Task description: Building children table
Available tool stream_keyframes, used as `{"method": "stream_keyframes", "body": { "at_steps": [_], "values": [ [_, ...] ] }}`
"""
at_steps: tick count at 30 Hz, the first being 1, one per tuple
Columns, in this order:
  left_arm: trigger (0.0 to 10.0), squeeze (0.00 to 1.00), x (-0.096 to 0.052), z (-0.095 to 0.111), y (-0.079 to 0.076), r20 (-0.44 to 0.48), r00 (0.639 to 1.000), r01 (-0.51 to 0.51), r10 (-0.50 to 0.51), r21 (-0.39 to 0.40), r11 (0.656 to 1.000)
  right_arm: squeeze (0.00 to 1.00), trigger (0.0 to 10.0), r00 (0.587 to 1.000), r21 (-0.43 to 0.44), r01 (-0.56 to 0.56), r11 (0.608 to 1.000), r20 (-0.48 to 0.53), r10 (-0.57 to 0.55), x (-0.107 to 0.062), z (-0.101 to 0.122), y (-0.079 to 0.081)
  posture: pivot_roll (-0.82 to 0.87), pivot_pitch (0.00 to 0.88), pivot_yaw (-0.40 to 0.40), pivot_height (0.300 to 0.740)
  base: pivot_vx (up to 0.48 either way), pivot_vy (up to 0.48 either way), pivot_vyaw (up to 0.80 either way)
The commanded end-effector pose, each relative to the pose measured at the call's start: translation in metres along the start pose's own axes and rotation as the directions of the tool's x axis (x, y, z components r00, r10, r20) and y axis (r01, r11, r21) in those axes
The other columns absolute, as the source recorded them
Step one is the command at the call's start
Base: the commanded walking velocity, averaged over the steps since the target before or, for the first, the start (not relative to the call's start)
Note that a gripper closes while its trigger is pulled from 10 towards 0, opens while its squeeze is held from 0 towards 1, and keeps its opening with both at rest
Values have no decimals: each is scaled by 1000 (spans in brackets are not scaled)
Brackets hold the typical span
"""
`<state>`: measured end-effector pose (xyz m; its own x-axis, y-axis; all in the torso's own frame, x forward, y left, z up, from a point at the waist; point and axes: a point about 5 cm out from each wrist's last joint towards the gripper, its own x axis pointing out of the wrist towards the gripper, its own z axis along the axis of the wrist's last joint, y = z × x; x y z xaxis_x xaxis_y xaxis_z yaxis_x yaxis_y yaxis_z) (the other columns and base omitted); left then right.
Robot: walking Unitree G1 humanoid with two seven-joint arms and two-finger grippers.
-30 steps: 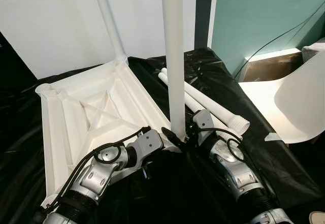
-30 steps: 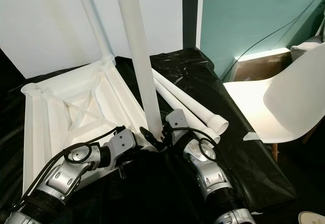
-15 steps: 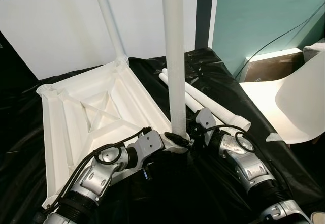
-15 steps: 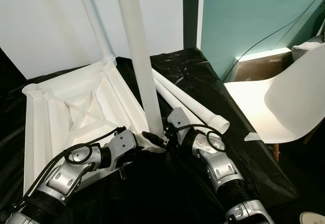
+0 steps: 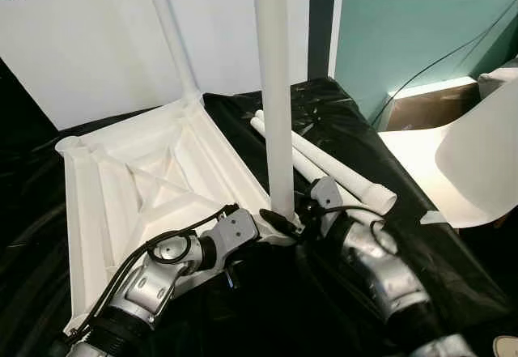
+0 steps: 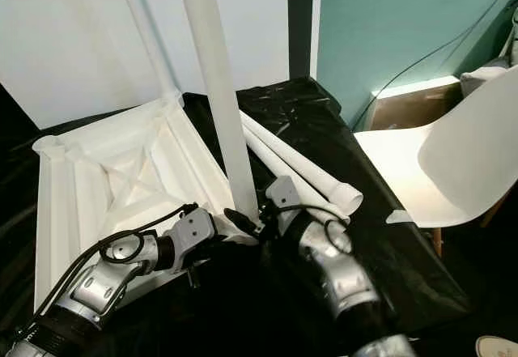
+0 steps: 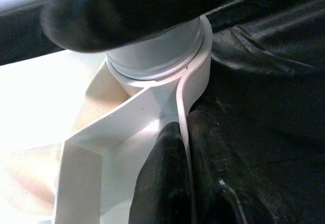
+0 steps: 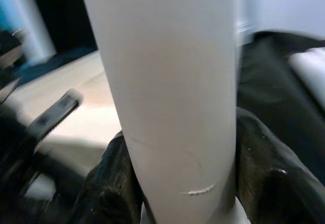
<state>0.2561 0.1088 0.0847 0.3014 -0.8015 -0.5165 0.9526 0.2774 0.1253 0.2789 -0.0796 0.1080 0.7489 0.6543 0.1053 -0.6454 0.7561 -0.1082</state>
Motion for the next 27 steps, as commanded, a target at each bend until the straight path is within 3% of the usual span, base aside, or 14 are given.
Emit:
{"method": "stream_keyframes", "body": {
  "at_steps": [1,6,7,8,9,10,14,15,18,19,20,22,23,27],
  "values": [
    [10000,0,10,-45,-38,-134,972,172,-194,-160,972,0,0,961,24,275,961,34,-275,-10,7,-36,132,0,56,740,0,0,0],
    [10000,0,10,-47,-37,-136,971,174,-197,-161,971,0,0,954,36,296,955,31,-297,-11,7,-35,126,0,59,740,0,0,0],
    [10000,0,10,-47,-37,-137,971,176,-198,-161,971,0,10000,957,34,287,957,29,-288,-11,7,-33,125,0,61,740,0,0,0],
    [10000,0,10,-47,-37,-137,971,176,-198,-161,971,0,10000,957,34,287,957,29,-288,-11,7,-33,125,0,61,740,0,0,0],
    [10000,0,10,-47,-37,-137,970,176,-199,-162,971,961,10000,962,40,272,961,21,-273,-10,7,-31,124,0,61,740,0,0,0],
    [10000,0,10,-47,-37,-137,970,177,-200,-161,971,1000,10000,967,39,252,967,16,-253,-10,7,-31,123,1,62,740,0,0,0],
    [10000,0,10,-46,-37,-136,970,179,-201,-160,971,1000,10000,983,22,185,983,0,-185,-7,8,-33,121,4,63,740,0,0,0],
    [10000,0,10,-46,-37,-136,970,180,-202,-160,971,0,10000,989,5,145,989,-7,-145,-6,9,-33,119,5,62,740,0,0,0],
    [10000,0,11,-47,-38,-135,970,181,-203,-161,970,0,10000,999,-34,36,999,-16,-37,-4,12,-32,118,4,62,740,0,0,0],
    [10000,0,11,-46,-38,-134,970,181,-203,-161,970,0,10000,997,-59,-77,995,-31,76,-3,16,-32,119,6,59,740,0,0,0],
    [10000,0,12,-46,-38,-133,970,181,-203,-162,970,0,9098,991,-74,-127,989,-45,124,-2,18,-31,119,6,59,740,0,0,0],
    [10000,0,12,-46,-38,-133,970,181,-203,-162,970,0,9098,986,-85,-159,984,-56,155,-2,19,-31,119,6,59,740,0,0,0],
    [10000,0,12,-46,-38,-133,970,180,-202,-162,970,0,0,983,-110,-176,978,-74,168,-2,19,-31,119,3,56,740,0,0,0],
    [10000,0,13,-46,-38,-130,972,176,-198,-162,971,0,0,978,-129,-186,974,-125,170,-2,14,-30,125,0,49,740,0,0,0]
  ]
}}
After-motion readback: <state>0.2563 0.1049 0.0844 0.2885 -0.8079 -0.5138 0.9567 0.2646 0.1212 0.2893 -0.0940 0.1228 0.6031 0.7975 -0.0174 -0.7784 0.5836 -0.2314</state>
